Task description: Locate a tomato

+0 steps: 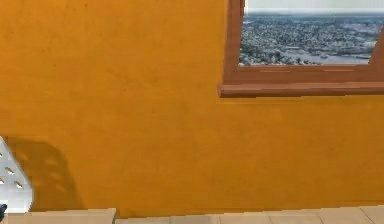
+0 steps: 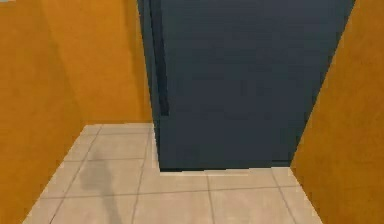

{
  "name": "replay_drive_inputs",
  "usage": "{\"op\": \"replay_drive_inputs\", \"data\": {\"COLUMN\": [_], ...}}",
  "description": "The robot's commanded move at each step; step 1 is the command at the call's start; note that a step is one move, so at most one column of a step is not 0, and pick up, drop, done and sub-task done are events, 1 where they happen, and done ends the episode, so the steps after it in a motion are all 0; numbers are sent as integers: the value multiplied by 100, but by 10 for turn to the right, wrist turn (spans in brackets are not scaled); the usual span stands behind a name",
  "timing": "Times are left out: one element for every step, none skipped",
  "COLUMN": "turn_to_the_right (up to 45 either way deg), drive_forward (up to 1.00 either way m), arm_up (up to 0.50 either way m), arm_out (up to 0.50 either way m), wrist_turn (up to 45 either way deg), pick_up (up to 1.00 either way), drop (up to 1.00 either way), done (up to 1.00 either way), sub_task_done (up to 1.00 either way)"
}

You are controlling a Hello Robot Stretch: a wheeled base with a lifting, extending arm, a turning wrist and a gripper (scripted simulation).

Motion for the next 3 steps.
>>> {"op": "replay_drive_inputs", "data": {"turn_to_the_right": [-450, -240, 0], "drive_forward": [0, 0, 0], "arm_up": [0, 0, 0], "arm_out": [0, 0, 0], "wrist_turn": [0, 0, 0], "pick_up": [0, 0, 0], "drop": [0, 0, 0], "done": [0, 0, 100], "sub_task_done": [0, 0, 0]}}
